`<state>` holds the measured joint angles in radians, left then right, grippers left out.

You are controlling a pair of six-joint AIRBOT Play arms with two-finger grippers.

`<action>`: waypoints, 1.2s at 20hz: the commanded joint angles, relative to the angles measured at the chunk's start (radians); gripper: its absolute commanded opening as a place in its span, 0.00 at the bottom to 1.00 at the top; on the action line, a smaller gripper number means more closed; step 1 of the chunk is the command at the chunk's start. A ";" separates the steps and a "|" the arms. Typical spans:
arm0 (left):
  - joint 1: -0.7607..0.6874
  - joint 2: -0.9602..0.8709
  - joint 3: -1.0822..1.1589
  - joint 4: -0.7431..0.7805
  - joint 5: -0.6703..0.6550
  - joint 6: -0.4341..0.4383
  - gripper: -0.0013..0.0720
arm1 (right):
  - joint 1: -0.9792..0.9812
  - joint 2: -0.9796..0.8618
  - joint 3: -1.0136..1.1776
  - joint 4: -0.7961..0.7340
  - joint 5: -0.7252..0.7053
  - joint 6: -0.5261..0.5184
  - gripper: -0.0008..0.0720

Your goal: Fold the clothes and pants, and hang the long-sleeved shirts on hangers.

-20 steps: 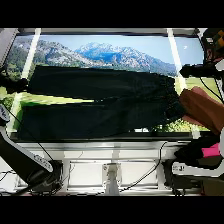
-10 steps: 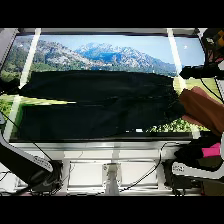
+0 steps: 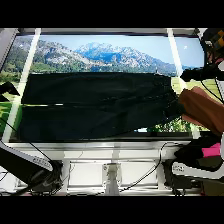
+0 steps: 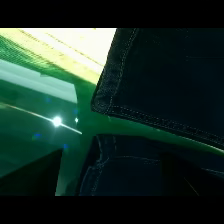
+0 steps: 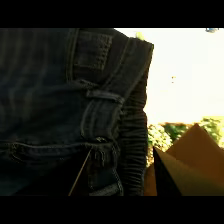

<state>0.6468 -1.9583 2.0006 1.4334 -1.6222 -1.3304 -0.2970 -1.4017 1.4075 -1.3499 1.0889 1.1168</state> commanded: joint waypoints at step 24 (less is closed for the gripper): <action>0.124 0.769 -0.595 -0.168 0.252 0.108 0.06 | -0.379 -0.134 -0.348 0.307 0.274 -0.087 0.78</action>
<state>0.7696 -1.2385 1.4788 1.2022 -1.4036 -1.2392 -0.6754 -1.5017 1.0668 -1.1015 1.3773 1.0313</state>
